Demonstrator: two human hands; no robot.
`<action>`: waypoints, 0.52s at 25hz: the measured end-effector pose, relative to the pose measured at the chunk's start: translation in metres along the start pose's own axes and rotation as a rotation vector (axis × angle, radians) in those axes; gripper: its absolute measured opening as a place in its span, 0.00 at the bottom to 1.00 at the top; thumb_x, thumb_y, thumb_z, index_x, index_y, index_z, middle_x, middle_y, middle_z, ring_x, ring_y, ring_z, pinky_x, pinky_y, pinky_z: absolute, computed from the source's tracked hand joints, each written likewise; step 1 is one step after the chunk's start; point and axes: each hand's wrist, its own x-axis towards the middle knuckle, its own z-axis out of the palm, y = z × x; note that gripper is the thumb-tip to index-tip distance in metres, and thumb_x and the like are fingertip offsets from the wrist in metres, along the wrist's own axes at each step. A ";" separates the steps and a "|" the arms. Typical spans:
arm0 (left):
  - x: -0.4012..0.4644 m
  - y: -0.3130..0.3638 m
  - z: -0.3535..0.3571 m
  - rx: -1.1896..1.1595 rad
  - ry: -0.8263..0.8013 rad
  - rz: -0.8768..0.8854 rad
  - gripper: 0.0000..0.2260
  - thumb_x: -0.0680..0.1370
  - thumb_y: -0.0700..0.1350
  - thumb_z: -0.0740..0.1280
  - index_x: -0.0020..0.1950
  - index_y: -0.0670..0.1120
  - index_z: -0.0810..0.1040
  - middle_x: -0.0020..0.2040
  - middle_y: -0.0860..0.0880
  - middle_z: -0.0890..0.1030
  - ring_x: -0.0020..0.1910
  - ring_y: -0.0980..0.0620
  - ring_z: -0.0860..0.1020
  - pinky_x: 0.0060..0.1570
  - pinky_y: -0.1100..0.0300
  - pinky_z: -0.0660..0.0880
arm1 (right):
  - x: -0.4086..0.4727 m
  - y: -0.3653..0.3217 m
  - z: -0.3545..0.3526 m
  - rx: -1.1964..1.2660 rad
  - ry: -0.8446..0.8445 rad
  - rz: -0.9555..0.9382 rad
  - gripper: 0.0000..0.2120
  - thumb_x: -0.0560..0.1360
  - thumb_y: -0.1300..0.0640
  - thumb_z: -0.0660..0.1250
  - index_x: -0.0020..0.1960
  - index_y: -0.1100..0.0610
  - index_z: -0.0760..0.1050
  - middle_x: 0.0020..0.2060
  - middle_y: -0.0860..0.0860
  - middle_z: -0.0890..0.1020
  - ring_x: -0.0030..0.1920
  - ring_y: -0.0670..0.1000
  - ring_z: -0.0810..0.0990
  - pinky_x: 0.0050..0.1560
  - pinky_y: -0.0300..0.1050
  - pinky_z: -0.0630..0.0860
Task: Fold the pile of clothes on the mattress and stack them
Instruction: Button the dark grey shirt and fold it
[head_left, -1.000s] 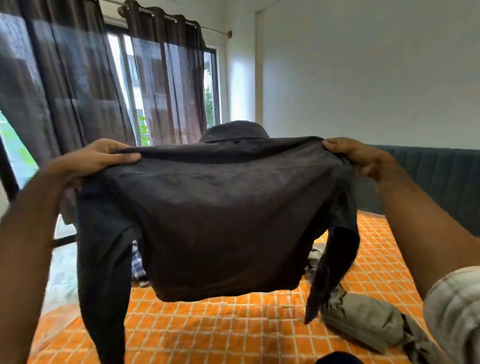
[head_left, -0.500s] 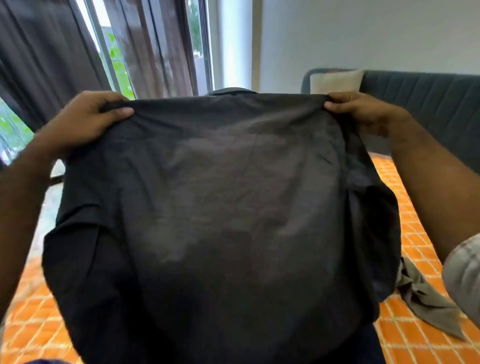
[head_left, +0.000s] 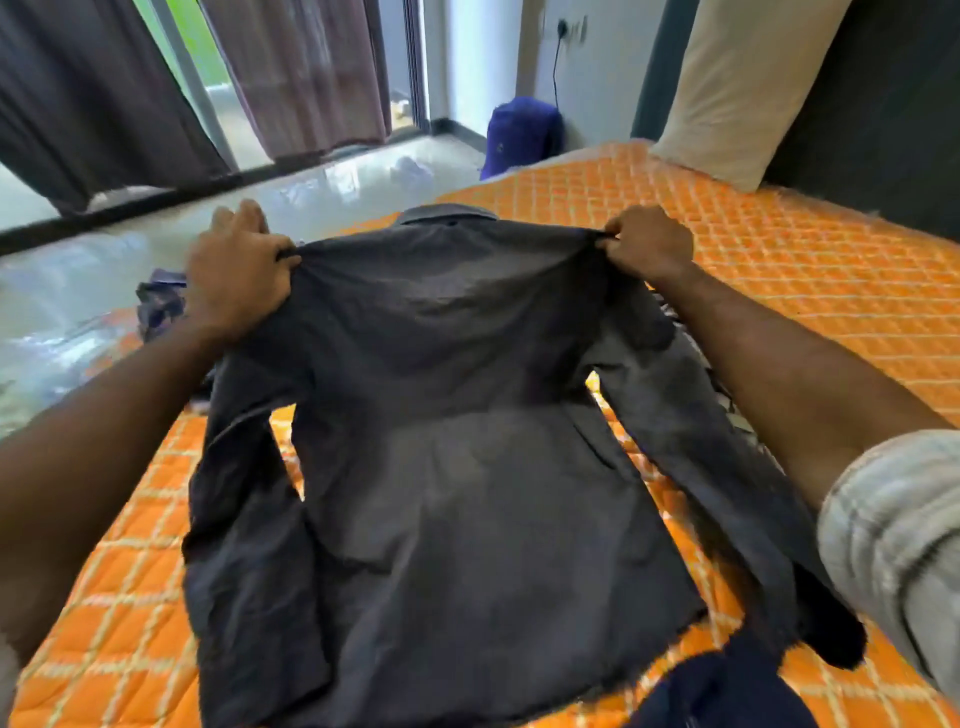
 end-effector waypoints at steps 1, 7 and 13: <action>0.008 0.004 0.013 0.080 -0.007 -0.004 0.09 0.78 0.46 0.69 0.50 0.40 0.84 0.47 0.37 0.77 0.48 0.32 0.77 0.42 0.44 0.73 | 0.012 -0.006 0.016 0.048 -0.002 0.048 0.13 0.78 0.51 0.67 0.58 0.52 0.84 0.56 0.59 0.84 0.57 0.61 0.83 0.57 0.52 0.78; 0.023 0.036 0.092 -0.399 -0.276 -0.337 0.23 0.80 0.40 0.64 0.75 0.40 0.66 0.64 0.29 0.75 0.63 0.31 0.75 0.63 0.42 0.71 | 0.033 -0.020 0.090 0.588 -0.279 0.095 0.31 0.77 0.63 0.66 0.78 0.58 0.61 0.68 0.57 0.73 0.65 0.55 0.74 0.56 0.39 0.69; -0.108 0.160 0.176 -0.240 -0.598 0.434 0.28 0.80 0.60 0.60 0.79 0.52 0.63 0.81 0.48 0.60 0.79 0.43 0.61 0.69 0.32 0.64 | -0.145 0.033 0.185 0.064 -0.375 -0.215 0.34 0.80 0.46 0.63 0.81 0.52 0.56 0.80 0.53 0.59 0.79 0.57 0.58 0.77 0.61 0.58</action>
